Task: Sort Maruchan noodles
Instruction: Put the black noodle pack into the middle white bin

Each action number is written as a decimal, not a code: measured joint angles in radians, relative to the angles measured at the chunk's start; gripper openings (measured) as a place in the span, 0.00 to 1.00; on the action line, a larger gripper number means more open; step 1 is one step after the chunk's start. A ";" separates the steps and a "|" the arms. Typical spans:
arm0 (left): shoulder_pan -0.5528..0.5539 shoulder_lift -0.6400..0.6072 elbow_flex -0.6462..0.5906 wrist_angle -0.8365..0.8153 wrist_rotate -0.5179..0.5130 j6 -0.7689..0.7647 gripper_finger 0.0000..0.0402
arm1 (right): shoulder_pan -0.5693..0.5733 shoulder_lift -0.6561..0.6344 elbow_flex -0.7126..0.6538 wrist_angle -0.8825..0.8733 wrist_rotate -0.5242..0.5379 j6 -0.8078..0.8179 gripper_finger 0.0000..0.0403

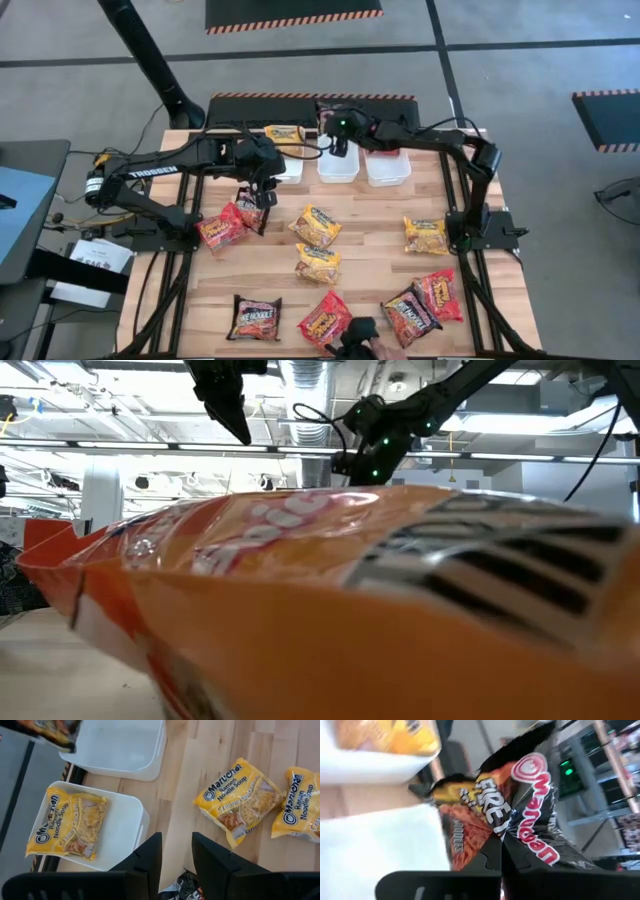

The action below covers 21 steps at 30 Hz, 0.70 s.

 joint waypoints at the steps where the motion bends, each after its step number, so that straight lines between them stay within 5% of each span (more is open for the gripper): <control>1: 0.000 0.000 0.000 0.000 0.000 0.000 0.24 | 0.002 0.011 0.000 0.002 0.000 0.000 0.02; 12: 0.000 0.000 0.000 0.001 -0.001 0.000 0.24 | 0.018 0.047 -0.001 -0.078 0.023 -0.001 0.03; 21: 0.000 0.000 0.000 0.001 0.000 -0.004 0.24 | 0.019 0.046 -0.001 -0.074 0.022 -0.001 0.18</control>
